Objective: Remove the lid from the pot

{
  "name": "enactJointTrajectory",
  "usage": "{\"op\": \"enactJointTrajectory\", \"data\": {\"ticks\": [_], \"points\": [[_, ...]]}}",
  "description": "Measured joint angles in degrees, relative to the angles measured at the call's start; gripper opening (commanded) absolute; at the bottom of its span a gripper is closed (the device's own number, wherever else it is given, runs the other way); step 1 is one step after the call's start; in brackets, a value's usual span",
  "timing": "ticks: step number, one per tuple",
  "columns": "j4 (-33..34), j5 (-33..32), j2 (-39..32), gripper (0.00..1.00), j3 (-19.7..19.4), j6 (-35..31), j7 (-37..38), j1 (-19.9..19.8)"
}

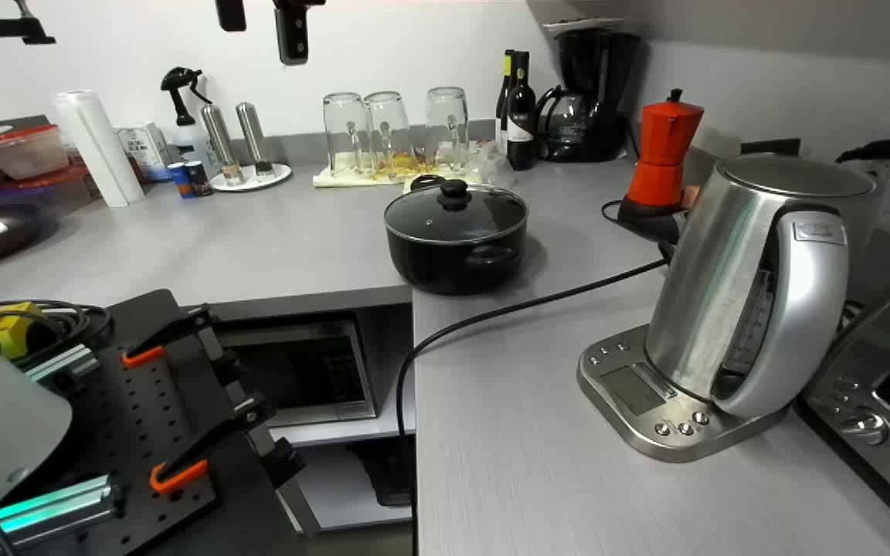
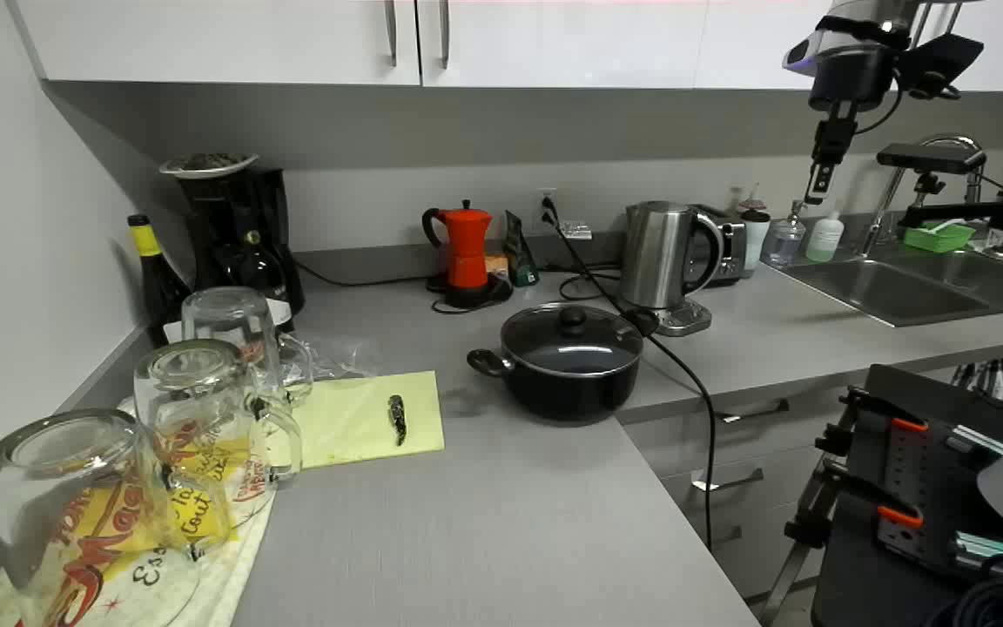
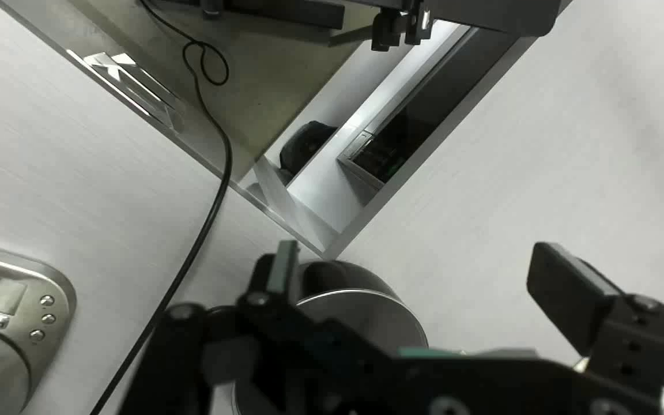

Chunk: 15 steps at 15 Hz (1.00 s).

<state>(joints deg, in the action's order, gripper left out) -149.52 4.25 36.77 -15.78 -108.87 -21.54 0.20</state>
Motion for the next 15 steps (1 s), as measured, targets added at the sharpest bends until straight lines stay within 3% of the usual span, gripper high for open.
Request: {"op": "enactJointTrajectory", "data": {"ticks": [9,15], "points": [[0.00,0.00,-0.04,1.00,0.27,-0.11,0.00,-0.26],[0.50,-0.05,-4.46,1.00,4.64,-6.37,2.55,-0.34]]}}
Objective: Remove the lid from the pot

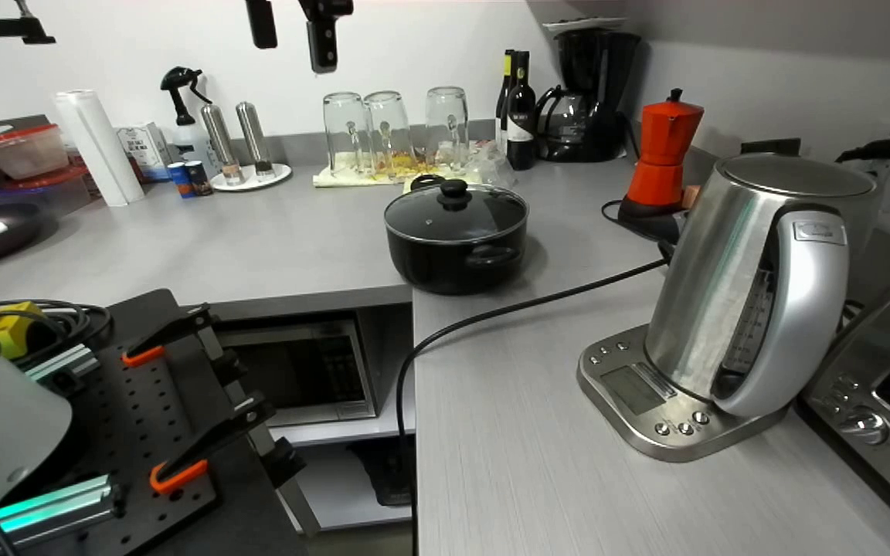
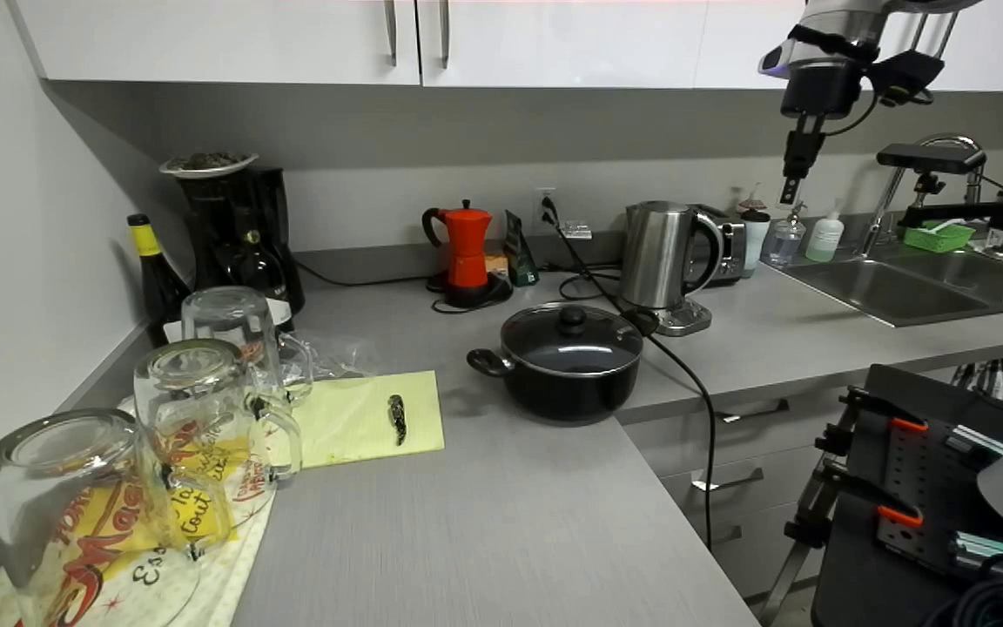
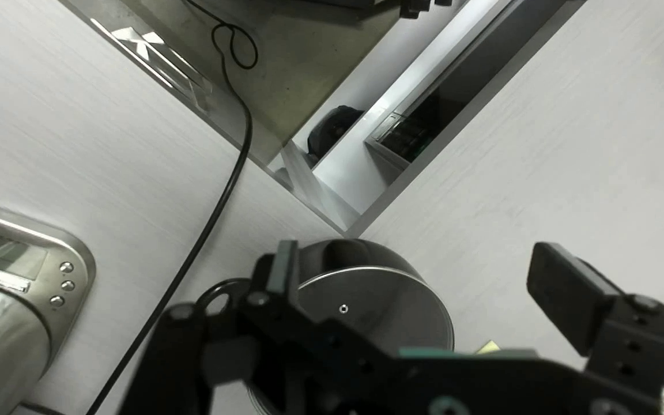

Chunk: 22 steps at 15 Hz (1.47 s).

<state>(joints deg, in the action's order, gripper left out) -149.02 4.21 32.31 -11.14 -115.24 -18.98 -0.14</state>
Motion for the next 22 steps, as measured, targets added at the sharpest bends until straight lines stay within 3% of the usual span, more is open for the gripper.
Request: {"op": "enactJointTrajectory", "data": {"ticks": [10,22], "points": [[9.18,-5.00,-17.46,1.00,9.34,-10.78,11.42,0.07],[31.19,-7.59,-43.84,1.00,12.11,-11.51,14.58,0.97]]}}
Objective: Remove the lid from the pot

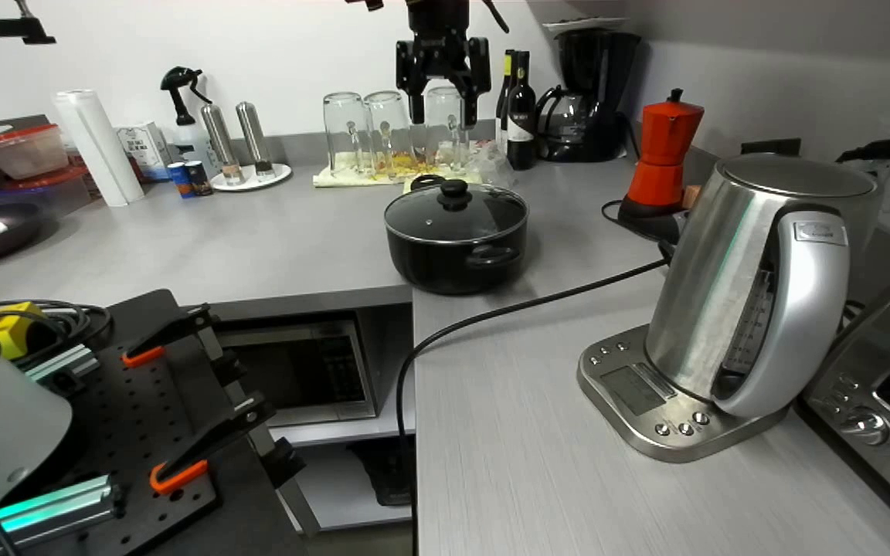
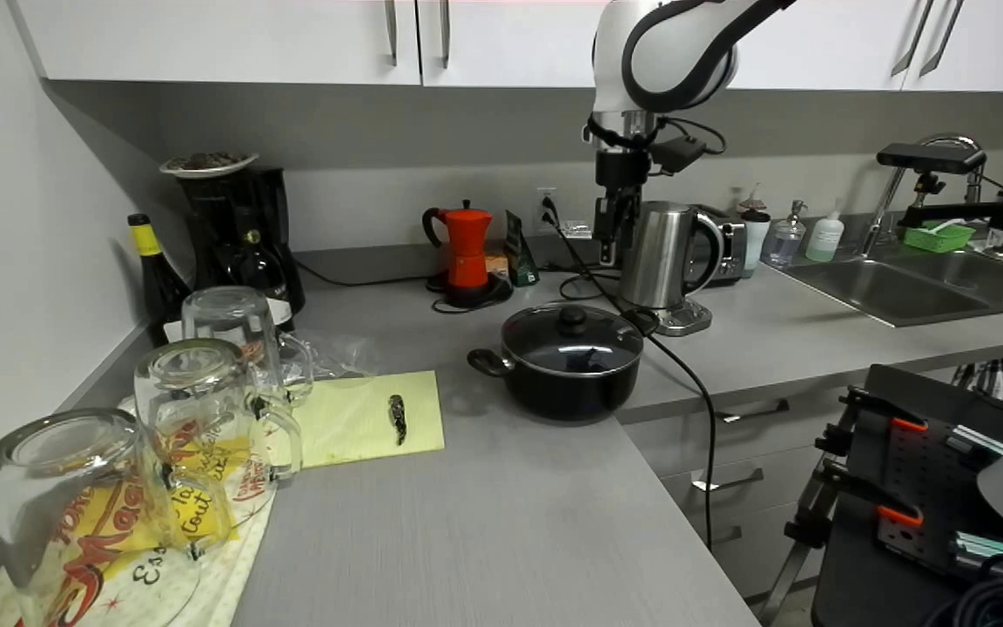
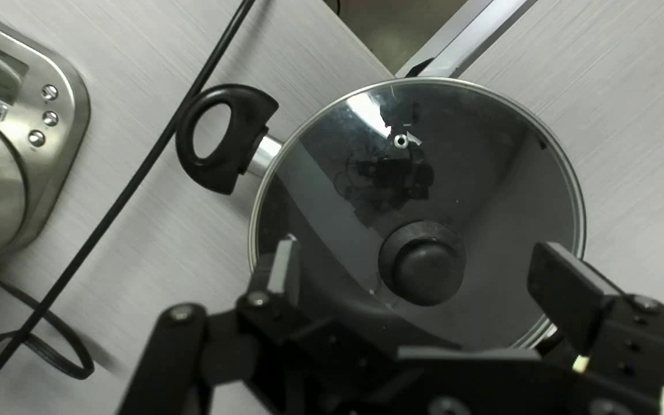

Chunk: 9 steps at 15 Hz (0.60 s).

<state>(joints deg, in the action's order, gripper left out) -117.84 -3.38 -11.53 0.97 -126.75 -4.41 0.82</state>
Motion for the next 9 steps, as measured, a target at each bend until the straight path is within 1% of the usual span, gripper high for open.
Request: {"op": "enactJointTrajectory", "data": {"ticks": [5,9], "points": [[6.03,0.06,-7.58,1.00,0.90,0.04,-0.11,0.39],[8.93,0.07,-12.07,1.00,1.58,0.15,-0.19,0.70]]}}
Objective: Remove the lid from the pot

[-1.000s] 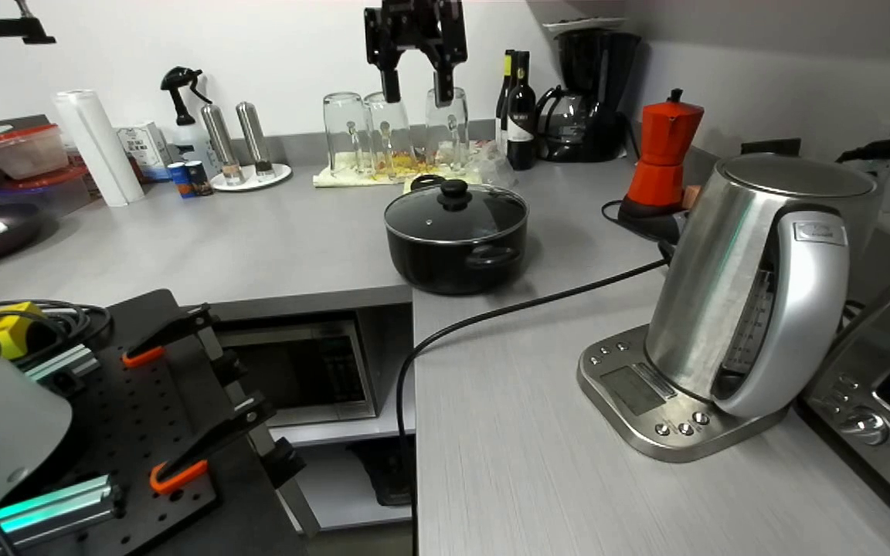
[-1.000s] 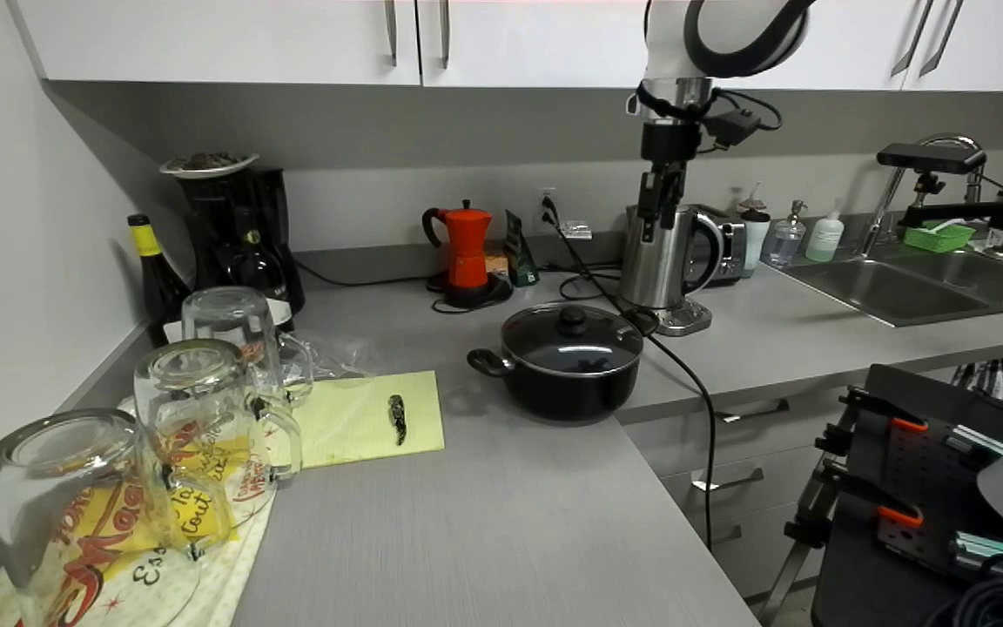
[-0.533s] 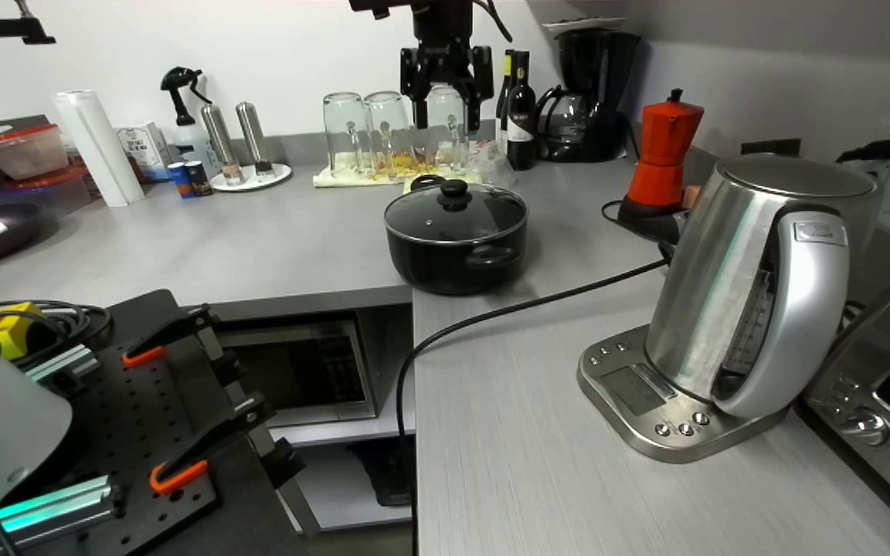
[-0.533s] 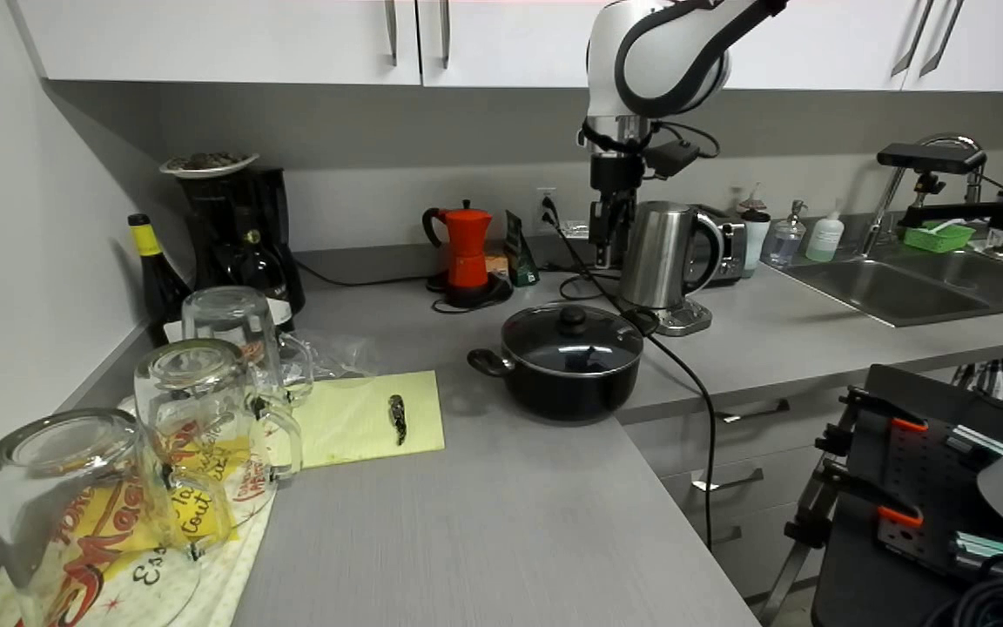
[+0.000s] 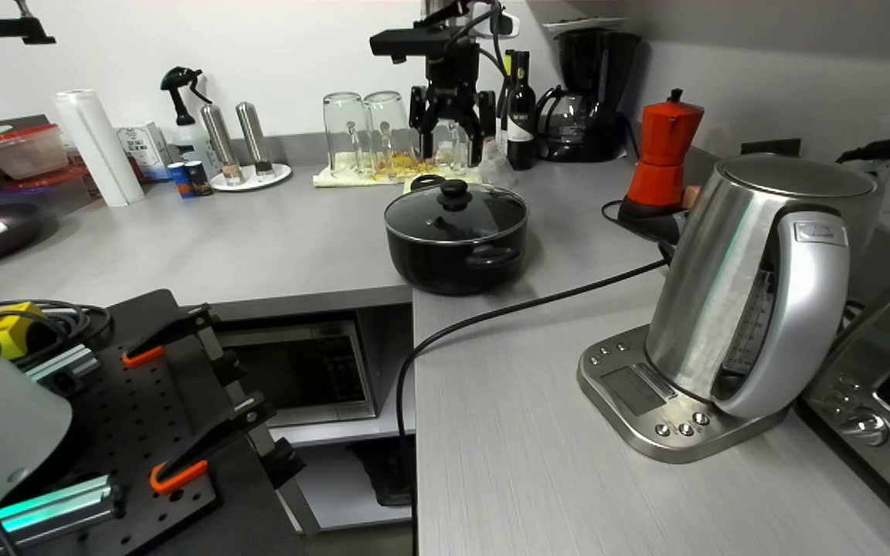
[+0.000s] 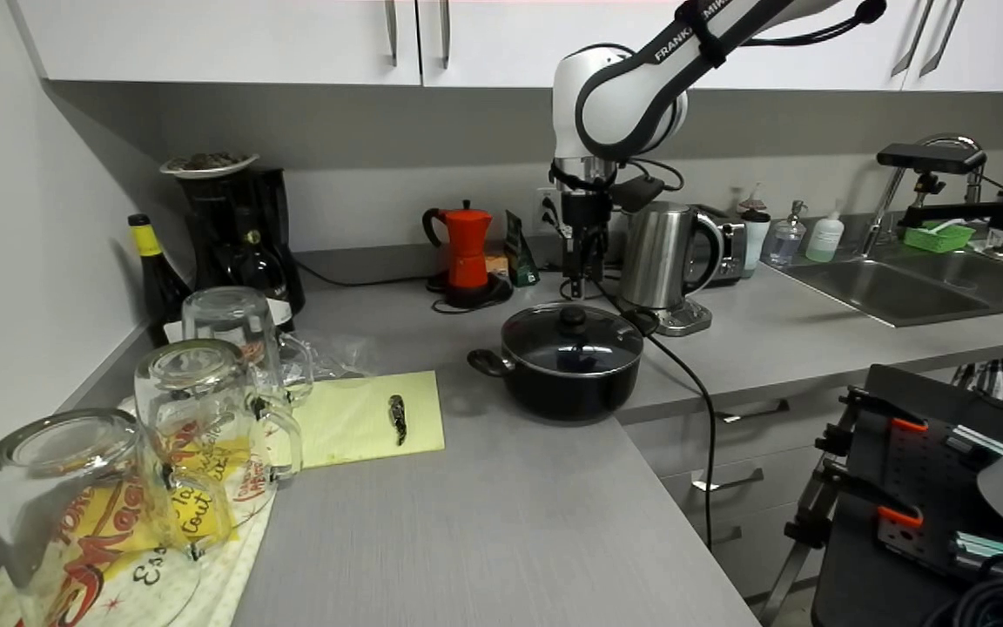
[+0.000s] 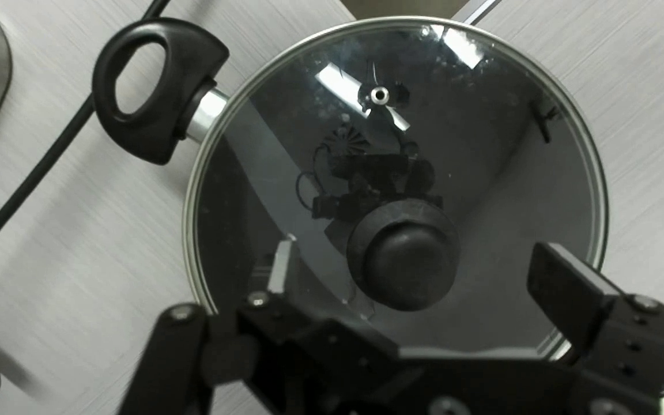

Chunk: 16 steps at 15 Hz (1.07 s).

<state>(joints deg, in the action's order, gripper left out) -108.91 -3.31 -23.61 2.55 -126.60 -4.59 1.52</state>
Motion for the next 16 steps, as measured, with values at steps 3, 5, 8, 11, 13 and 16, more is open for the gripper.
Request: {"op": "enactJointTrajectory", "data": {"ticks": [3,5,8,11,13,16], "points": [[1.56,0.00,-2.51,1.00,0.17,0.32,-0.15,0.27],[2.52,0.00,-3.91,1.00,0.21,0.74,-0.26,0.36],[3.73,0.00,-5.51,1.00,0.24,1.38,-0.53,0.44],[4.89,0.00,-6.64,1.00,0.39,2.02,-1.55,0.45],[5.44,-0.02,-7.15,1.00,0.51,2.24,-2.10,0.48],[6.15,-0.03,-7.80,0.67,0.74,2.32,-2.60,0.49]]}}
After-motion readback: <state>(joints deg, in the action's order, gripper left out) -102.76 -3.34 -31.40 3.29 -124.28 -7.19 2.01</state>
